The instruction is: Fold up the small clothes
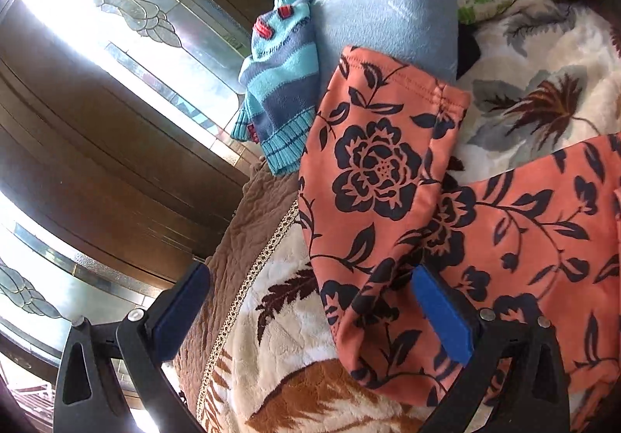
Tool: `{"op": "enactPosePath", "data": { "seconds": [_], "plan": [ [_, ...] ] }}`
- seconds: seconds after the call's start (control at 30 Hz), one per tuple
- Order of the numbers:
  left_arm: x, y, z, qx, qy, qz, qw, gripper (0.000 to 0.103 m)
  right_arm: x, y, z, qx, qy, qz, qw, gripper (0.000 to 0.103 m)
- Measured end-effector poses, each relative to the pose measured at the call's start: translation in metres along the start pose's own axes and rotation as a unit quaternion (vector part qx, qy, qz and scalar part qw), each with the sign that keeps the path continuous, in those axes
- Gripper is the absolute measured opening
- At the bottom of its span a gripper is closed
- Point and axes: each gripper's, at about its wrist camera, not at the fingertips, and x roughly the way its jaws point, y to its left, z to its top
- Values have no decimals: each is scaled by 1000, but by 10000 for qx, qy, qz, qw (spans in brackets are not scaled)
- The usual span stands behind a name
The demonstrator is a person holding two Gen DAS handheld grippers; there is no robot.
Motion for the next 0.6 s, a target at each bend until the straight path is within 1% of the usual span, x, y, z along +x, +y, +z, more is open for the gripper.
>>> {"op": "enactPosePath", "data": {
  "seconds": [0.07,0.13,0.17,0.2,0.23,0.27,0.33,0.4,0.47,0.53,0.6],
  "plan": [
    [20,-1,2,4,282,-42,9996,103,-4,-4,4,41,-62,-3,10000,70],
    [31,-2,3,31,409,-172,9990,92,-7,-6,7,43,-127,-51,9999,70],
    [36,-2,3,24,470,-256,9986,75,-8,-8,9,41,-154,-73,9998,70],
    [40,0,5,-33,542,-416,9977,52,-8,-9,10,52,-165,-77,9998,70],
    [44,3,6,-143,607,-680,9957,39,-8,-10,10,65,-158,-65,9998,70],
    [48,6,7,-269,658,-934,9931,19,-7,-10,11,67,-157,-64,9998,70],
    [51,13,7,-508,630,-1128,9903,15,-7,-9,11,14,-212,-133,9997,70],
    [46,23,9,-689,465,-1340,9875,11,-7,-6,10,-116,-269,-223,9993,70],
    [31,33,10,-747,152,-1544,9851,11,-7,-3,10,-193,-322,-243,9990,69],
    [6,39,13,-707,-227,-1789,9811,10,-7,-3,10,-199,-330,-194,9991,69],
    [-25,44,17,-677,-557,-2113,9735,10,-7,-2,10,-198,-349,-184,9990,69]
  ]
}}
